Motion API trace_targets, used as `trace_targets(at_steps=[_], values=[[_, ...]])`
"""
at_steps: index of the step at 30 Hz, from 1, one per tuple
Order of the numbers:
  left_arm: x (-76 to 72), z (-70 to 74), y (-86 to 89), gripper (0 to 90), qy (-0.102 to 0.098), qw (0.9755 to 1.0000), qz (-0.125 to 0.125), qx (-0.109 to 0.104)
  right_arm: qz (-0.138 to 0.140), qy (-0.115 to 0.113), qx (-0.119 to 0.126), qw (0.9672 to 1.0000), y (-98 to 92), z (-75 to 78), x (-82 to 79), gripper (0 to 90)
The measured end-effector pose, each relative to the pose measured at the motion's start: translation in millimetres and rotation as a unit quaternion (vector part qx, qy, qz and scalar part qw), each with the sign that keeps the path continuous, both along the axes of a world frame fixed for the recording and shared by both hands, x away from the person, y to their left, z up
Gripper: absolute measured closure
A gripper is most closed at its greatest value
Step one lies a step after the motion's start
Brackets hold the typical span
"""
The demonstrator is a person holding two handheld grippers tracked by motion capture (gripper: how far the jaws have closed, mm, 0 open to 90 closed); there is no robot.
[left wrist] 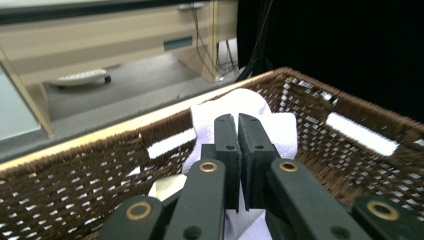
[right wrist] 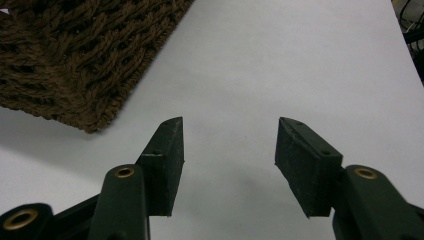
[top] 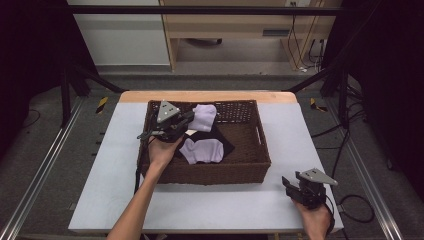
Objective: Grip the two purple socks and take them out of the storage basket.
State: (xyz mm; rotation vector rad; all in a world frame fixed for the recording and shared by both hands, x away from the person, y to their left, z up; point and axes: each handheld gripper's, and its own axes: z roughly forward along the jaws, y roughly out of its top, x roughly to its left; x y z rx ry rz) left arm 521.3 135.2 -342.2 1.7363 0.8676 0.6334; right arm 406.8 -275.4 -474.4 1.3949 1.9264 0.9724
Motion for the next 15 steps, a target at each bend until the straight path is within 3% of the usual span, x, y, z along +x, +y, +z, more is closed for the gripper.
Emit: trace_targets(at_steps=[15], values=[[-52.8,33.5,18.8,86.8,-0.042,0.9979,-0.039,-0.03,-0.005,-0.001,0.004,1.0,-2.1,0.1,-0.5,45.8]])
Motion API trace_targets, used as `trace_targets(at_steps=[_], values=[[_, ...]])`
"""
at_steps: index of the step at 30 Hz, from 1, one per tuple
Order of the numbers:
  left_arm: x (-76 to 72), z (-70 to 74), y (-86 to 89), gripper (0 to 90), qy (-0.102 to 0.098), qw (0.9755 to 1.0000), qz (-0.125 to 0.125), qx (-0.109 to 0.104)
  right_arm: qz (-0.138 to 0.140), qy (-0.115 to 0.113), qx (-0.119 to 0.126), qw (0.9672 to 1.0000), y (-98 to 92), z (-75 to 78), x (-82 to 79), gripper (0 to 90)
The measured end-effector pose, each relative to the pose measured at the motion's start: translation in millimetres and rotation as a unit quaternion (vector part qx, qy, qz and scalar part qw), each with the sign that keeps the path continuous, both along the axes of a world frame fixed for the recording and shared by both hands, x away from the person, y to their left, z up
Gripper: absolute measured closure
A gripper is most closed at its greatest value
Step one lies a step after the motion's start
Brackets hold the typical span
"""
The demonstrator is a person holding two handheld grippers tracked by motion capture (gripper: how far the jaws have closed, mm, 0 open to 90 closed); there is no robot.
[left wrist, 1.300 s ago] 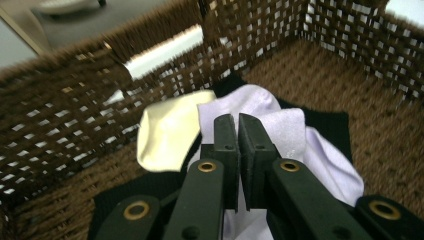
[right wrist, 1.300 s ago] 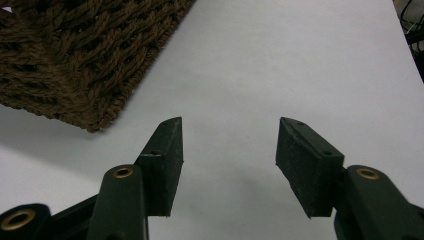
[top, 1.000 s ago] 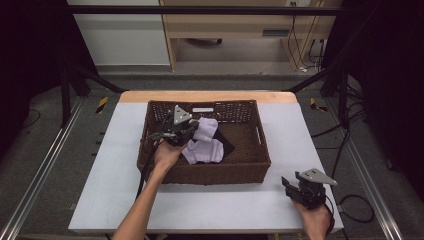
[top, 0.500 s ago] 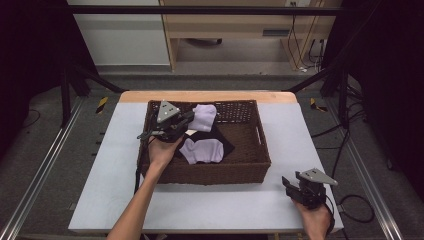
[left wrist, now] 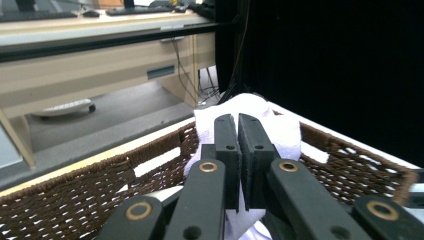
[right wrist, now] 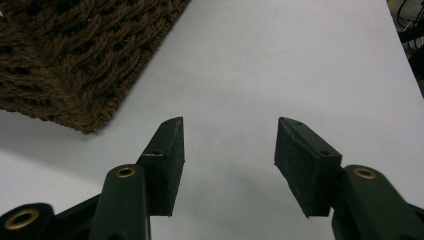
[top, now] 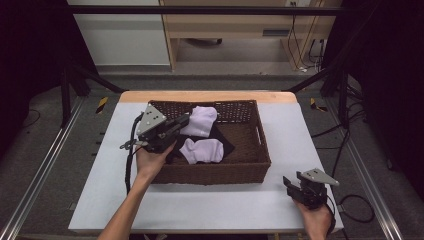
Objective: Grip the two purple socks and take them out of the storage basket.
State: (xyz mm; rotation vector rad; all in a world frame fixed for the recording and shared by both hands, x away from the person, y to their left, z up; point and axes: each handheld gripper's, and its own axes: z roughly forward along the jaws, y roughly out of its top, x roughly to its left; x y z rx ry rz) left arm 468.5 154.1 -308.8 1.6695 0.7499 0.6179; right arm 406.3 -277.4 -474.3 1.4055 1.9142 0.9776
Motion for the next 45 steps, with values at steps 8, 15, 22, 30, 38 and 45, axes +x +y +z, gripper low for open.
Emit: trace_targets(at_steps=[8,15,22,30,38,45], values=[[-31.3,10.8,11.0,86.8,-0.026,0.9995,-0.016,-0.007,-0.001,0.0,-0.001,1.0,-0.1,0.0,-0.1,46.0],[-59.4,10.8,16.4,86.8,-0.038,0.9986,-0.036,-0.001,-0.002,0.001,-0.001,1.0,0.0,-0.3,-0.2,46.1],[-82.9,2.5,24.9,86.7,-0.029,0.9984,-0.049,-0.001,-0.001,0.0,-0.002,1.0,-0.5,-0.3,-0.5,46.3],[-96.8,-18.1,33.1,86.7,-0.006,0.9986,-0.05,0.019,-0.002,0.001,-0.003,1.0,-0.5,-0.3,-0.9,46.7],[-111.3,-42.9,33.3,86.7,0.015,0.9985,-0.049,0.019,-0.002,0.0,-0.003,1.0,-0.3,-0.3,-1.2,46.7],[-118.2,-69.7,25.9,86.7,0.045,0.9961,-0.061,0.044,-0.001,0.0,-0.002,1.0,0.3,0.1,-1.1,46.9]])
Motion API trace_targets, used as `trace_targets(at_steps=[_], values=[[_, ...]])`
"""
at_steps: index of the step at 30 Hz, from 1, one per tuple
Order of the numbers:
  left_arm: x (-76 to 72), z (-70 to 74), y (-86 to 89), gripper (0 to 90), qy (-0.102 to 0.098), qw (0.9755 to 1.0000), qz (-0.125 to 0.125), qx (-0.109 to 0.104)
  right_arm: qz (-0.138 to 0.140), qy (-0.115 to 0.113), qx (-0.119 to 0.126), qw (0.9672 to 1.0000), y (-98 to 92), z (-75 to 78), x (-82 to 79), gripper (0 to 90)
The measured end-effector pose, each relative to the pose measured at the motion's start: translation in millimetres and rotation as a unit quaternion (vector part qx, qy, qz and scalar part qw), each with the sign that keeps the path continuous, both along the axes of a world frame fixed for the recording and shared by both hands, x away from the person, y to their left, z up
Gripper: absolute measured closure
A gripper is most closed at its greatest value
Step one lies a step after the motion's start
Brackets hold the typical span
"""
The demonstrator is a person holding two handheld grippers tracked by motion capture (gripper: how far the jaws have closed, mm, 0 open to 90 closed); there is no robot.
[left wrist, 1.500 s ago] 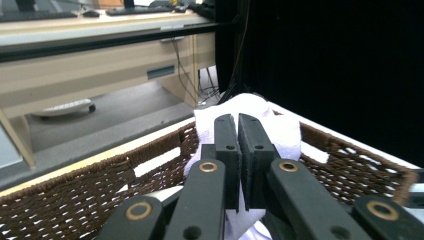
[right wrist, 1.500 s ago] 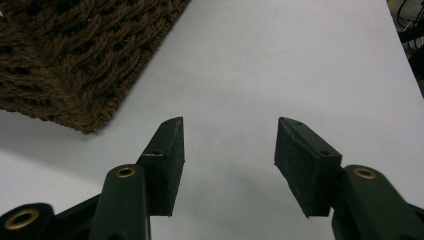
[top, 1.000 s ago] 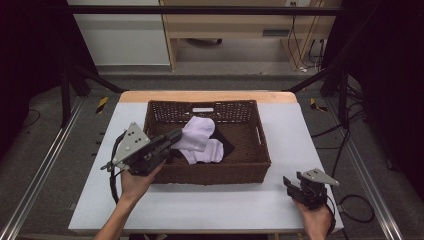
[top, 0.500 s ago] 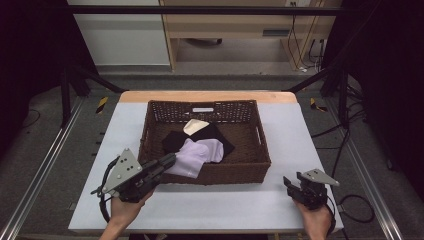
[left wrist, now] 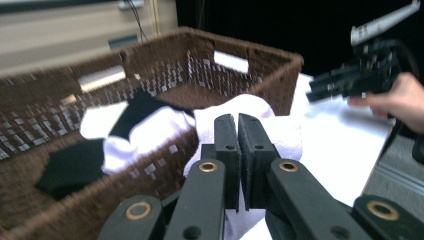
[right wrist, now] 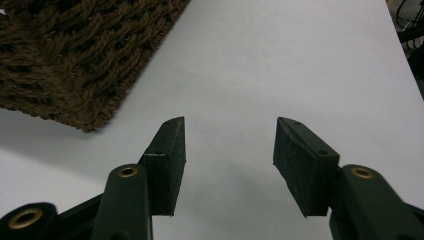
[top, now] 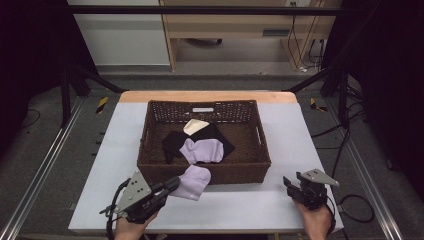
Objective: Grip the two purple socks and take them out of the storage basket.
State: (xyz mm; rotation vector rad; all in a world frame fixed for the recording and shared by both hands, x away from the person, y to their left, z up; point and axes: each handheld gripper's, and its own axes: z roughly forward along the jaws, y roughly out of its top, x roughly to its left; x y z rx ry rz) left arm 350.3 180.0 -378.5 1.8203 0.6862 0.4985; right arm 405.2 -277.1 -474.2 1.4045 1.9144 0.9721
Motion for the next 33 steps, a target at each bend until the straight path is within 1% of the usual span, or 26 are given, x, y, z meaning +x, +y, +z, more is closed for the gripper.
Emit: trace_targets(at_steps=[5,9,12,18,22,24,26,27,29,31,33], values=[[3.5,-20.2,-3.6,86.8,0.029,0.9994,-0.001,0.017,0.002,0.001,0.001,1.0,0.4,0.2,-0.1,46.9],[8.0,-37.9,-11.1,86.8,0.054,0.9978,-0.008,0.038,0.002,0.002,0.002,1.0,0.6,0.0,0.2,46.9],[11.1,-49.2,-17.6,86.8,0.068,0.9962,-0.017,0.052,0.002,0.002,-0.001,1.0,0.2,-0.3,0.6,46.9],[16.3,-69.3,-29.8,86.6,0.096,0.9915,-0.029,0.082,0.004,0.003,0.0,1.0,0.4,-0.3,0.8,46.8],[19.9,-76.5,-32.7,85.8,0.106,0.99,-0.027,0.089,0.005,0.003,0.0,1.0,0.6,-0.4,1.1,46.0],[20.5,-77.1,-32.4,76.5,0.111,0.9897,-0.021,0.088,0.004,0.004,-0.001,1.0,0.1,-0.4,1.0,45.3],[20.2,-76.2,-31.7,62.9,0.113,0.9898,-0.006,0.088,0.004,0.004,-0.001,1.0,0.0,-0.3,1.0,45.0],[20.0,-75.6,-31.3,56.4,0.113,0.9898,-0.003,0.086,0.004,0.004,0.0,1.0,0.0,-0.4,1.0,44.9],[19.5,-73.5,-29.9,47.7,0.117,0.9898,0.004,0.081,0.004,0.005,0.0,1.0,0.3,-0.3,0.9,44.7],[18.6,-70.6,-28.0,42.6,0.113,0.9906,0.011,0.076,0.005,0.004,0.0,1.0,0.4,-0.4,1.2,44.6],[18.1,-66.5,-25.8,39.4,0.111,0.9912,0.016,0.07,0.005,0.004,-0.001,1.0,0.3,-0.4,1.2,44.4]])
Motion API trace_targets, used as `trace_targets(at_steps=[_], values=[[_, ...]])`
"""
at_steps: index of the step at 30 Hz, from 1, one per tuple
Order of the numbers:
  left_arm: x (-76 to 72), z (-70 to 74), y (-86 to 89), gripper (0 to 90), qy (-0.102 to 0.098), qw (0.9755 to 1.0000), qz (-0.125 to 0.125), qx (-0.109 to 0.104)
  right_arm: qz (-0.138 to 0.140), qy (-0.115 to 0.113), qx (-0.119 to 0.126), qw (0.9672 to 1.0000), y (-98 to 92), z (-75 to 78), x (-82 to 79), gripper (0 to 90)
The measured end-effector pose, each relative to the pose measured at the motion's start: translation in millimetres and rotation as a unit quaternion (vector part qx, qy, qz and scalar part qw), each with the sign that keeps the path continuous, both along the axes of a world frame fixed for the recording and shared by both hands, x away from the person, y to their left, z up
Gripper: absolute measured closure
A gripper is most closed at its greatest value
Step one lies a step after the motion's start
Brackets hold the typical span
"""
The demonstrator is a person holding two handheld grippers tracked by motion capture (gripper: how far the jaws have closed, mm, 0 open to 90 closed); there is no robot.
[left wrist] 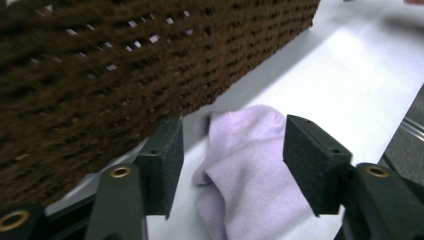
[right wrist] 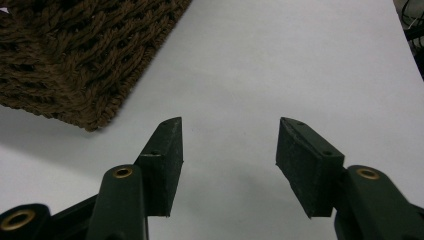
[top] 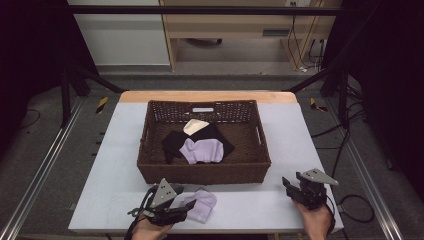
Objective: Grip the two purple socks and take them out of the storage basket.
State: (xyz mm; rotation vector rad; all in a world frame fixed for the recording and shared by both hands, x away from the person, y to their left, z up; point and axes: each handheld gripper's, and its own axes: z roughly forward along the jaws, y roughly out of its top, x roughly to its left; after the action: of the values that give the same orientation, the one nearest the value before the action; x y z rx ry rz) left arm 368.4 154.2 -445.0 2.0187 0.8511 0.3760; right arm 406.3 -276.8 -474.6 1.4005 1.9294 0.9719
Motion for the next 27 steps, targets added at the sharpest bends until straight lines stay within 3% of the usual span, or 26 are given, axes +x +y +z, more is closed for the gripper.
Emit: trace_targets(at_steps=[12,21,27], values=[[-0.8,32.6,13.7,32.3,-0.038,0.9982,0.025,-0.039,-0.004,0.003,0.001,1.0,0.4,-0.3,1.3,43.3],[7.7,66.0,18.8,32.0,-0.077,0.9946,0.035,-0.06,-0.01,0.003,0.002,0.9999,-0.3,-0.6,1.8,43.5],[23.0,88.5,20.6,31.9,-0.096,0.9911,0.048,-0.079,-0.01,0.003,0.002,0.9999,-0.9,-0.7,1.8,43.7]])
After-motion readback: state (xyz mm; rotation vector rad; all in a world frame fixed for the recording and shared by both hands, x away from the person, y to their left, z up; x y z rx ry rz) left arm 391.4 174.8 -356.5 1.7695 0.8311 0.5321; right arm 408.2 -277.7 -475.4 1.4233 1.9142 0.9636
